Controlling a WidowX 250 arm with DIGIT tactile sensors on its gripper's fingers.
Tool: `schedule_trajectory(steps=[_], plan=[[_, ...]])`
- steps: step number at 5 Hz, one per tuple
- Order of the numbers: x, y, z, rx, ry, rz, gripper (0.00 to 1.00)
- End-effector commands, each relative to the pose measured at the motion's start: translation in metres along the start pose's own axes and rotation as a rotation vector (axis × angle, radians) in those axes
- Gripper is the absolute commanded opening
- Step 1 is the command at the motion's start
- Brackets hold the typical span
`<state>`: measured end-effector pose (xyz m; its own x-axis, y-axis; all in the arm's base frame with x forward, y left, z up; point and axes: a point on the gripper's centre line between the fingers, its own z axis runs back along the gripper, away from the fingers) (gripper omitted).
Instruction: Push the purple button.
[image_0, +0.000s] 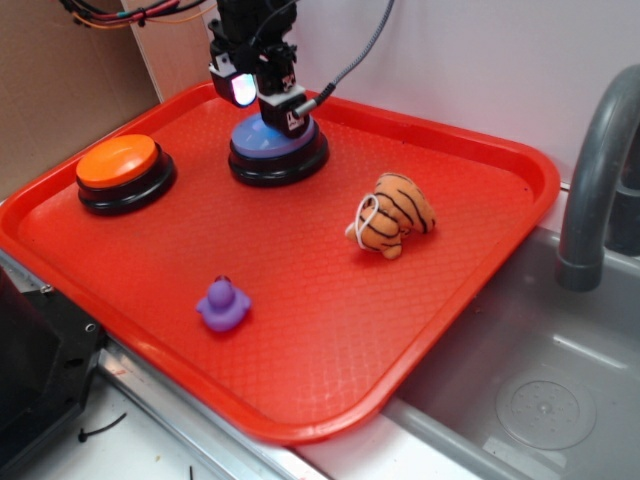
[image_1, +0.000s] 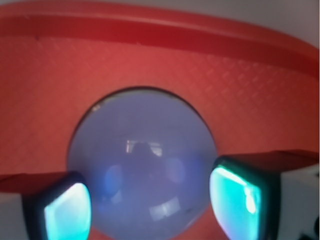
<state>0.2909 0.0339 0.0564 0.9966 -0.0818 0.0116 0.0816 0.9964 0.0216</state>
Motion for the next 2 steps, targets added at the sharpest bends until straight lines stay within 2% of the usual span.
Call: schedule_trajectory(steps=[1, 2], plan=[[0.006, 0.002, 0.023, 0.019, -0.054, 0.006, 1.0], [0.007, 0.001, 0.06, 0.042, -0.115, 0.021, 1.0]])
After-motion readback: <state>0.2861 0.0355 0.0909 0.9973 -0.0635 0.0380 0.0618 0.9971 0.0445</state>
